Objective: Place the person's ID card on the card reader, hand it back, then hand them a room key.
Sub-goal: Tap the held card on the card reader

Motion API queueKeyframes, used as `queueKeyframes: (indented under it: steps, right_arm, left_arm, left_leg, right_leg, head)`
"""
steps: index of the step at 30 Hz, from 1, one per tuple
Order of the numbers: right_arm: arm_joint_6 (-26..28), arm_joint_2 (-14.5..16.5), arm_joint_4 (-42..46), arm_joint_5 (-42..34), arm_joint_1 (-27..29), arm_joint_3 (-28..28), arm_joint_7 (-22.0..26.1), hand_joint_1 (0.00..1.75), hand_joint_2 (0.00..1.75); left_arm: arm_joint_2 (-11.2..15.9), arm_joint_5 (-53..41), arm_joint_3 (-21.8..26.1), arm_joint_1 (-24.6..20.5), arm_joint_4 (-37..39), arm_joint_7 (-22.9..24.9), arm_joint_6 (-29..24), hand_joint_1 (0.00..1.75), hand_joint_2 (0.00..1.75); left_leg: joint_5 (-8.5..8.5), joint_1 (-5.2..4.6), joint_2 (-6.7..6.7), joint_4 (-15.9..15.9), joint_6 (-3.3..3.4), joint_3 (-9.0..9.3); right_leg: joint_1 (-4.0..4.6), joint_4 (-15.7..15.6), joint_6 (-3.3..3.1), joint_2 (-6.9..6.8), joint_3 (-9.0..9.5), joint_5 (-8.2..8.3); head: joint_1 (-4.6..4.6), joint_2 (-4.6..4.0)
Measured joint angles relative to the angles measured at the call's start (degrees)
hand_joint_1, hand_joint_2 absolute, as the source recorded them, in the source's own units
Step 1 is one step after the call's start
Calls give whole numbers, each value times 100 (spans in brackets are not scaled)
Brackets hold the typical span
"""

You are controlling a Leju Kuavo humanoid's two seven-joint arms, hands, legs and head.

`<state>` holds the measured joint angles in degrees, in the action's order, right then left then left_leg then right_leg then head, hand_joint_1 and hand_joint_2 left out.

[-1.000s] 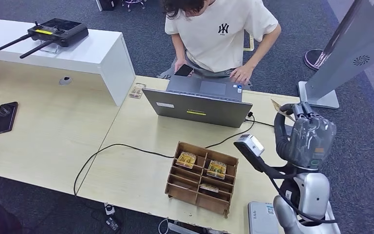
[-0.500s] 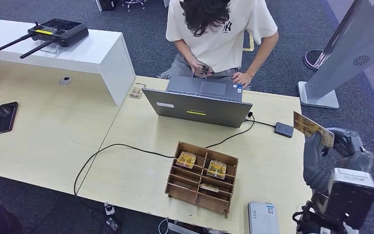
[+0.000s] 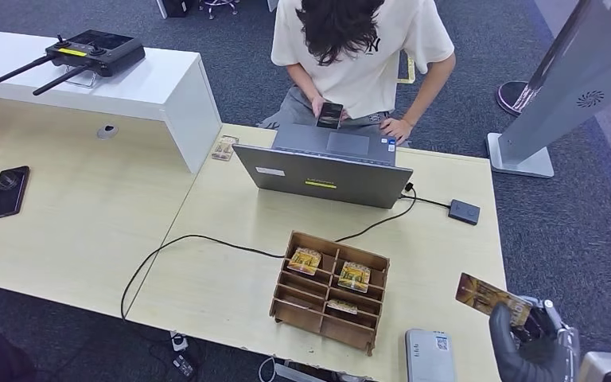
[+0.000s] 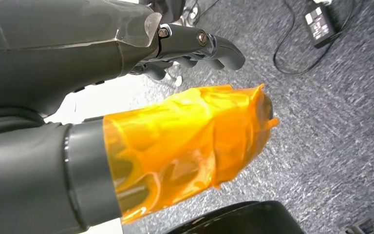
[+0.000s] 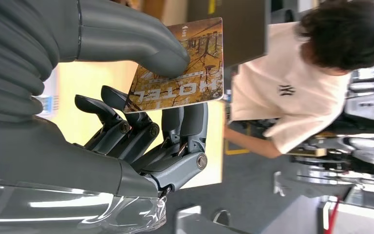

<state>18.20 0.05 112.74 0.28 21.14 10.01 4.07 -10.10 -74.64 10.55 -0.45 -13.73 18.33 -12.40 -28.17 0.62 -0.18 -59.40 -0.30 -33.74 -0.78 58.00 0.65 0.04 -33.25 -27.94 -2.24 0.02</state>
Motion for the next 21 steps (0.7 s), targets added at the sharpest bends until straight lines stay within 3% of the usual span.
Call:
queueKeyframes:
  steps: [6, 10, 14, 18, 21]
  right_arm:
    - [-7, -211, 15, -154, 311, 7, -160, 175, 175]
    - [198, -561, 15, -622, 602, 176, -299, 175, 175]
    - [766, -1313, 15, -1240, 779, 689, -434, 175, 175]
    - [1330, -2219, -17, -1847, 691, 1592, -506, 175, 175]
    - [1519, -2687, -142, -2135, 427, 2340, -515, 175, 175]
  left_arm:
    - [0, 47, 112, 21, 3, -16, -28, 0, 0]
    - [2, 138, 195, 24, 28, -19, -61, 0, 0]
    - [4, 209, 282, 23, 58, -45, -78, 0, 0]
    - [11, 236, 316, 21, 87, -108, -68, 0, 0]
    - [13, 231, 327, 16, 99, -116, -52, 0, 0]
  left_leg:
    - [-1, 0, 2, 0, 1, 3]
    - [-1, 0, 0, 0, 2, 1]
    - [-4, -2, 3, 0, 5, 0]
    - [-7, -4, 4, -1, 10, -1]
    - [-7, -4, 7, -1, 10, 4]
  right_leg:
    - [0, 0, 0, 0, 1, 0]
    - [0, 0, 0, -2, 3, 0]
    - [-1, -2, 1, -1, 3, -1]
    - [-4, -4, 2, 0, 5, -1]
    - [-4, -4, 2, 1, 6, -1]
  head:
    - [-1, 0]
    - [-2, 0]
    - [0, 0]
    - [0, 0]
    - [-1, 0]
